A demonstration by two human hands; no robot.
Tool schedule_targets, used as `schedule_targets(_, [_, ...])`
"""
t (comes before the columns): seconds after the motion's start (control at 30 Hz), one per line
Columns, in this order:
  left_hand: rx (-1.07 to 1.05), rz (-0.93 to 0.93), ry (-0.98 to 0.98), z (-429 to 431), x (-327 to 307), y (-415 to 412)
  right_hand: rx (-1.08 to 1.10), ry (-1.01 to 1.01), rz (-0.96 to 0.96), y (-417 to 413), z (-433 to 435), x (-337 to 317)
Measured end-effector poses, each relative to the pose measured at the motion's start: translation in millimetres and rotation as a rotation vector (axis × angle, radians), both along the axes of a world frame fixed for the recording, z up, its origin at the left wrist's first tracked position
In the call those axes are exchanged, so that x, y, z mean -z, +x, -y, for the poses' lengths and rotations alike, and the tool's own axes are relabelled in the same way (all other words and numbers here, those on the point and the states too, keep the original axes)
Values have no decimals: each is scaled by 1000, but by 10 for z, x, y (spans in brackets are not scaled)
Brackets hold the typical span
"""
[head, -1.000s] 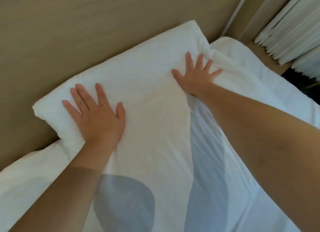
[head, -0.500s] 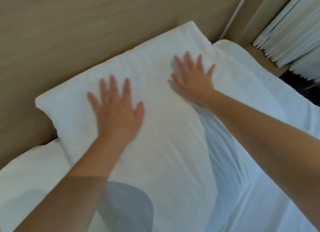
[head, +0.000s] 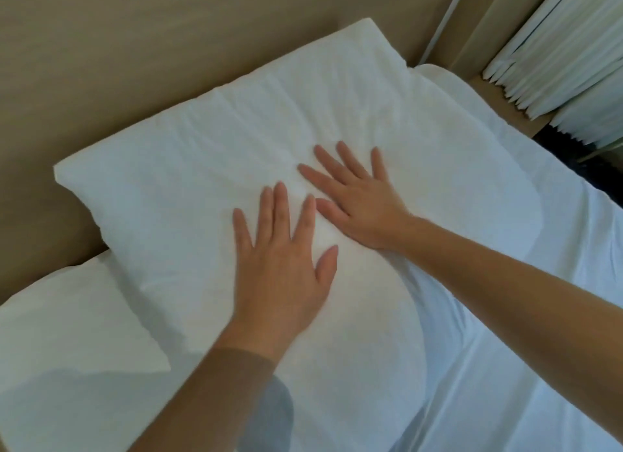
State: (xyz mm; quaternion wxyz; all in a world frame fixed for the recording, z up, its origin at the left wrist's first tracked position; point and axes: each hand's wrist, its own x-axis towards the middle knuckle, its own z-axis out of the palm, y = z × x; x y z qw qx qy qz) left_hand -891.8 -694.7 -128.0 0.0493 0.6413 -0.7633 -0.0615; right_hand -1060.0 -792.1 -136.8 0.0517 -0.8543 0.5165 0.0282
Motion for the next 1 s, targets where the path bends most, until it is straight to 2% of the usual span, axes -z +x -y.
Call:
schedule_targets(0.07, [16, 32, 45, -111, 147, 50, 6, -7, -62, -211, 24, 93])
schedule_targets(0.17, [-103, 124, 93, -157, 235, 283, 221, -56, -138, -751, 199, 164])
schedule_targets(0.23, [-207, 139, 118, -161, 153, 327, 429, -48, -127, -994, 248, 113])
schedule_targets(0.3, [-216, 61, 116, -159, 0, 234, 540, -57, -53, -984, 141, 2])
schedule_targets(0.4, [131, -44, 58, -228, -171, 0, 401, -109, 97, -658, -368, -96])
schedule_targets(0.5, [480, 44, 19, -368, -61, -51, 247, -118, 112, -537, -1005, 93])
schedule_targets(0.57, [585, 156, 9, -468, 34, 64, 381, -140, 65, -785, -1225, 238])
schedule_targets(0.63, [628, 201, 22, -565, 44, 188, 634, -126, 99, -1015, -1413, 310])
schedule_targets(0.7, [637, 215, 54, -677, -6, 266, 868, -87, 307, -993, -1692, 375])
schedule_targets(0.77, [648, 197, 80, -812, -70, 306, 1029, -96, 713, -743, -2101, 510])
schedule_targets(0.83, [642, 139, 89, -917, -126, 374, 1150, -191, 1143, -438, -2529, 669])
schedule_targets(0.9, [594, 53, 90, -966, -172, 433, 1316, -248, 1491, -147, -2877, 773])
schedule_targets(0.93, [558, 21, 91, -988, -184, 446, 1381, -239, 1607, 29, -2994, 791])
schedule_targets(1.0, [529, 32, 81, -1071, -163, 425, 1377, -184, 1693, 482, -3118, 817])
